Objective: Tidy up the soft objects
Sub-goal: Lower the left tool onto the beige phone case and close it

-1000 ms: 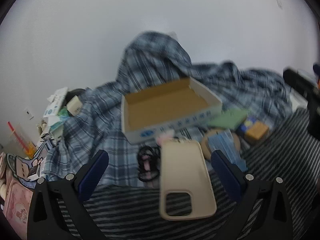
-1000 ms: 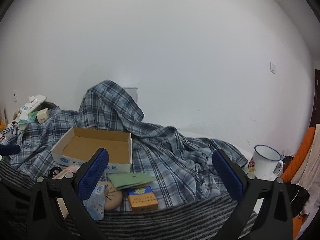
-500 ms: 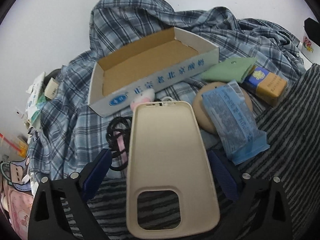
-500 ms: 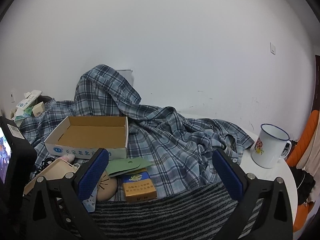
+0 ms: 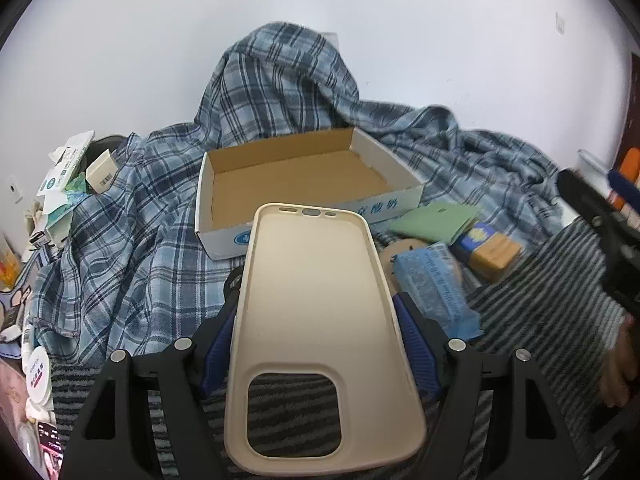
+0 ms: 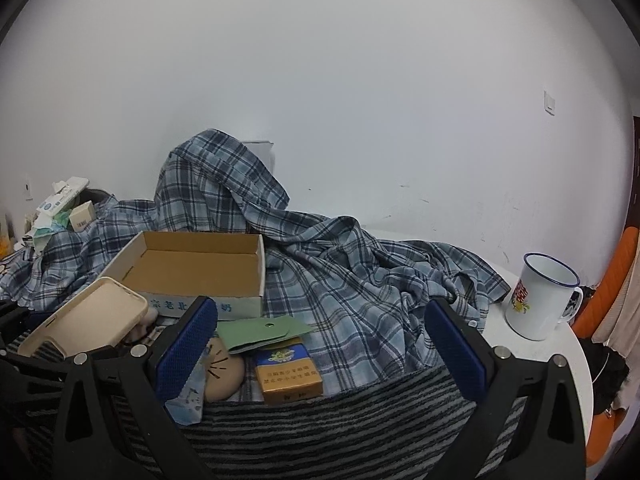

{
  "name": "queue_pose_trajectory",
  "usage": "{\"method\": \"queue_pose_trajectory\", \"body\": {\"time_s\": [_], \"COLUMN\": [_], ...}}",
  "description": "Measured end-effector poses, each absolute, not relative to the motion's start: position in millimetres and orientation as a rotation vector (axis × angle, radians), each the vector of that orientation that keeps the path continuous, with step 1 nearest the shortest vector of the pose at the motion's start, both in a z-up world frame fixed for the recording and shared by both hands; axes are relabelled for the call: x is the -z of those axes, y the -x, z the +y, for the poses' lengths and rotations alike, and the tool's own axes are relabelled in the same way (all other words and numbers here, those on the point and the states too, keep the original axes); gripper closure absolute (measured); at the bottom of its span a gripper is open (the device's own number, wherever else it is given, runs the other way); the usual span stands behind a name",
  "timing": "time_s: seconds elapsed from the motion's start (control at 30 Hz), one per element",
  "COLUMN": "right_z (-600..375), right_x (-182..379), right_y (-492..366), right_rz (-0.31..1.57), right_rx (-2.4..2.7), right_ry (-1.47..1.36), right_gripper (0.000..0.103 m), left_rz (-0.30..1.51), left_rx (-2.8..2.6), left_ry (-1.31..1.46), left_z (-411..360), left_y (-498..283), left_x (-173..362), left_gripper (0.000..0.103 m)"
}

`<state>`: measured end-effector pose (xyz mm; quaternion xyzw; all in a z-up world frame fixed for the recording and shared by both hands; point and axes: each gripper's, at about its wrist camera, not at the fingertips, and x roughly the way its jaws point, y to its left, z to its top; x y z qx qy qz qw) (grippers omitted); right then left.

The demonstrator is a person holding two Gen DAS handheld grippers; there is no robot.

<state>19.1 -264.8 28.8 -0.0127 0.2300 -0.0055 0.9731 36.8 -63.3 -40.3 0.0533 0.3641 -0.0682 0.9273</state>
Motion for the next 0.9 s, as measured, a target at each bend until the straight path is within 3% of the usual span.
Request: {"method": "queue_pose_trajectory", "body": {"time_s": [0.53, 0.77, 0.9], "right_z": [-235.3, -218.7, -207.3], "right_x": [-24.9, -9.4, -0.5], "right_y": [-16.9, -21.0, -24.8], "right_rz": [0.511, 0.556, 0.594], "right_rx": [-0.118, -0.158, -0.197], "right_ry": [-0.011, 0.012, 0.035], "right_gripper": [0.0, 0.0, 0.0], "left_rz": [0.622, 0.651, 0.642], "left_rx": [0.117, 0.083, 0.063], "left_ry": [0.0, 0.053, 0.062], "left_z": [-26.2, -11.9, -9.8], "left_y": [-19.0, -26.5, -23.9], "left_x": [29.7, 41.9, 42.5], "left_gripper": [0.028, 0.028, 0.037]}}
